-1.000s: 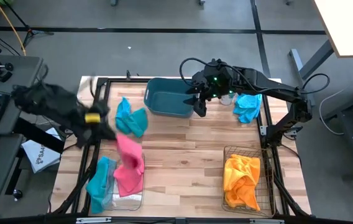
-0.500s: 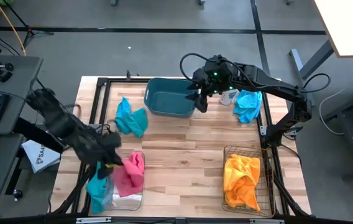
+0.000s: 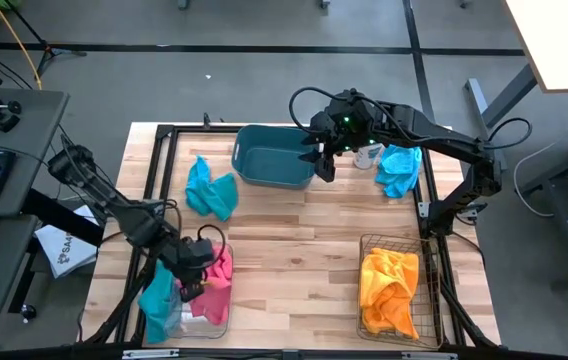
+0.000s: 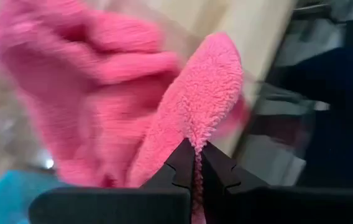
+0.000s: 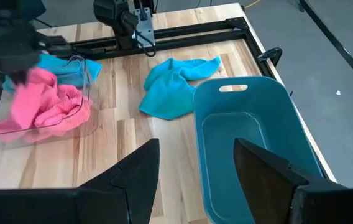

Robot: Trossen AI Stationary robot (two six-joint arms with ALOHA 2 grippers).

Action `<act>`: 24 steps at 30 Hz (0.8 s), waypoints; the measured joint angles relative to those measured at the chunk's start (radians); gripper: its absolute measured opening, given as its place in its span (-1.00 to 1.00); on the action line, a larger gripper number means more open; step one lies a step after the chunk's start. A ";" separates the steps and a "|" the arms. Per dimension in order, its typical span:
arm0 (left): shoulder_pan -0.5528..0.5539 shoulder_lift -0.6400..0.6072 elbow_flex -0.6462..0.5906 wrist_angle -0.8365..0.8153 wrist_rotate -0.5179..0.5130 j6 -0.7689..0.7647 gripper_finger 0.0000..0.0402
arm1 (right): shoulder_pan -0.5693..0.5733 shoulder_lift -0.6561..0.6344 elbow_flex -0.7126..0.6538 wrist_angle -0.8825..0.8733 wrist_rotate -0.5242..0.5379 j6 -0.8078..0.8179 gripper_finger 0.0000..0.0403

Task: Sort microfiber towel by color & place in baskets
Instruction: Put the pink microfiber towel into the transparent bin

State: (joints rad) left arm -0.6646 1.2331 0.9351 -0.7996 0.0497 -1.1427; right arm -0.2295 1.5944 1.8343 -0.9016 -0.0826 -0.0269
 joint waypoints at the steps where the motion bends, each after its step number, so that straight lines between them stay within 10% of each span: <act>1: 0.007 0.000 -0.019 -0.002 0.002 0.000 -1.00 | 0.000 0.000 0.000 0.000 0.000 0.000 0.00; 8: 0.059 -0.001 -0.050 -0.001 -0.010 0.117 -0.94 | 0.000 0.000 0.000 0.000 0.000 0.021 0.00; 24: 0.128 -0.006 0.107 -0.131 0.332 0.396 0.01 | 0.000 0.000 0.000 0.000 0.000 0.077 0.00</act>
State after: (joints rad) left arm -0.5367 1.2275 1.0423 -0.9307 0.3822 -0.7471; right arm -0.2295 1.5948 1.8343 -0.9016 -0.0826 0.0504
